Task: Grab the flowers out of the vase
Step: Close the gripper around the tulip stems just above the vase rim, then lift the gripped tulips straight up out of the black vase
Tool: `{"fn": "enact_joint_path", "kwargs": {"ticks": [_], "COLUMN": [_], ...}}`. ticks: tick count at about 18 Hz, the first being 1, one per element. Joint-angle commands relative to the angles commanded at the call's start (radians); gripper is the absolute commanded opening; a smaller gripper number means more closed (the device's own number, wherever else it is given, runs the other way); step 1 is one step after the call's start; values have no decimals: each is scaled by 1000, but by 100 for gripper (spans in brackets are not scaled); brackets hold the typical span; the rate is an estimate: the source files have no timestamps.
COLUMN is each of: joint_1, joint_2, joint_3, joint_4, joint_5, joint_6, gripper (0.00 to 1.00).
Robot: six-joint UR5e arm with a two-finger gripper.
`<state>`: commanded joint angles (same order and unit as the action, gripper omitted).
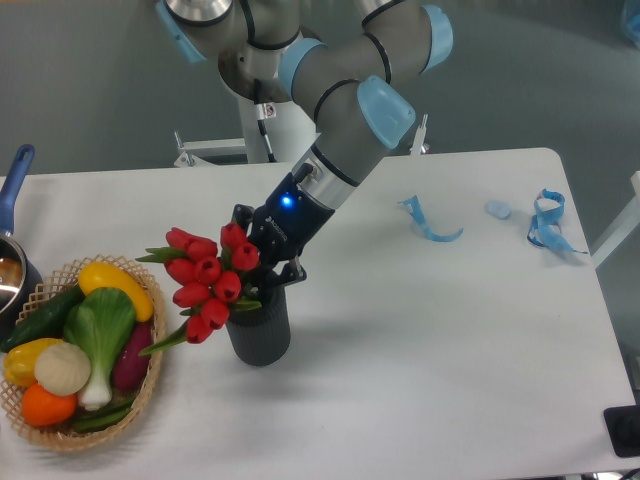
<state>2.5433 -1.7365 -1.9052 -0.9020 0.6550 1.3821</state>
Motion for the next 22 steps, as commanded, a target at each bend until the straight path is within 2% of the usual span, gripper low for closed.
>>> {"fn": "enact_joint_path", "kwargs": {"ticks": [4,6,11,15,19,22], "joint_1": [9,14,20,40,52,60], "joint_2": [26,32,51,58,67,100], "joint_3": [3,24,43,75,109,115], "joint_4": [-5,-5,-2,-3,-3,-8], "joint_5": [-26,-75,-92,-166,-170,-169], "joint_6": [-52,-87,-144,-205,-230,-274], "gripper": [31,31,31,31,31,31]}}
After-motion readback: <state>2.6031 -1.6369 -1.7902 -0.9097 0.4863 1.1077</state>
